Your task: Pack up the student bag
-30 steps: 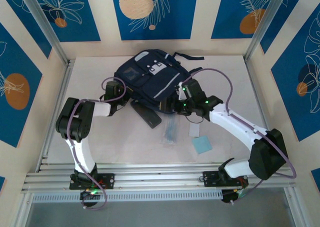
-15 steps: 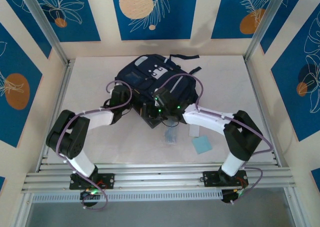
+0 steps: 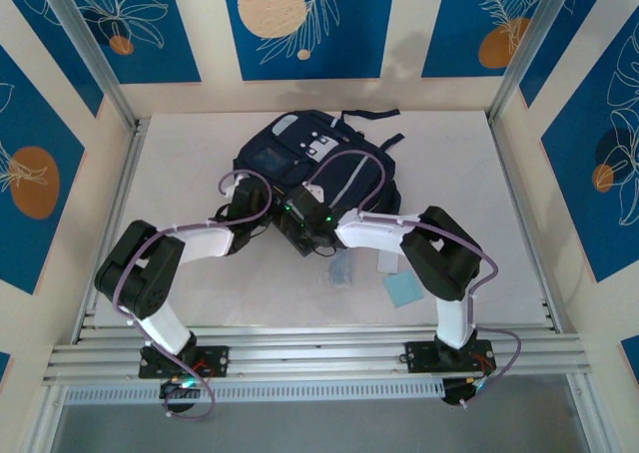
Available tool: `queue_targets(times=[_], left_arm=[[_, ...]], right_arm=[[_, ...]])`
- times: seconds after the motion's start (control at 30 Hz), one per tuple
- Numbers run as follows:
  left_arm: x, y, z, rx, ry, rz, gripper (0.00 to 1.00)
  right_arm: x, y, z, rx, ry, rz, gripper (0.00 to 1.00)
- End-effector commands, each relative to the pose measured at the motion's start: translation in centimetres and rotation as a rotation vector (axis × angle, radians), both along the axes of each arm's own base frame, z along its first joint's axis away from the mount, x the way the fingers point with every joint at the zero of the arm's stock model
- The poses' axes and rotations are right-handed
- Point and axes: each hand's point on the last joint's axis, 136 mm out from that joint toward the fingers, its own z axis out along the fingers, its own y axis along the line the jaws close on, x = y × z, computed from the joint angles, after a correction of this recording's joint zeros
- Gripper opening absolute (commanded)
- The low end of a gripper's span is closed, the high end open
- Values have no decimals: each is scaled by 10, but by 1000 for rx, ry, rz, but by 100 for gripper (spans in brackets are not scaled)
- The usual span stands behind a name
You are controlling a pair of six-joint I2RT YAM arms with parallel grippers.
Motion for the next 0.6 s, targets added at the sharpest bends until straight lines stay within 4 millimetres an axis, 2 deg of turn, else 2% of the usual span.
queue_targets(times=[0.0,0.23,0.33,0.47,0.57], left_arm=[[-15,-39,47,-150,-92,-104,0],[-25,-49,55,-189,-92,-123,0],[-27,-51,59,-195,-98,-130,0],[-27,-52,61,-194,-102,-133,0],[-26,-50,56,-182,-96,-125,0]], right_arm=[[46,-13,19,-36,-187,-196,48],[49,-35,20,-127,-218,-318,49],[51,-46,23,-140,-218,-328,44],[51,-60,16,-121,-185,-338,28],[50,-62,19,-89,-182,-299,9]])
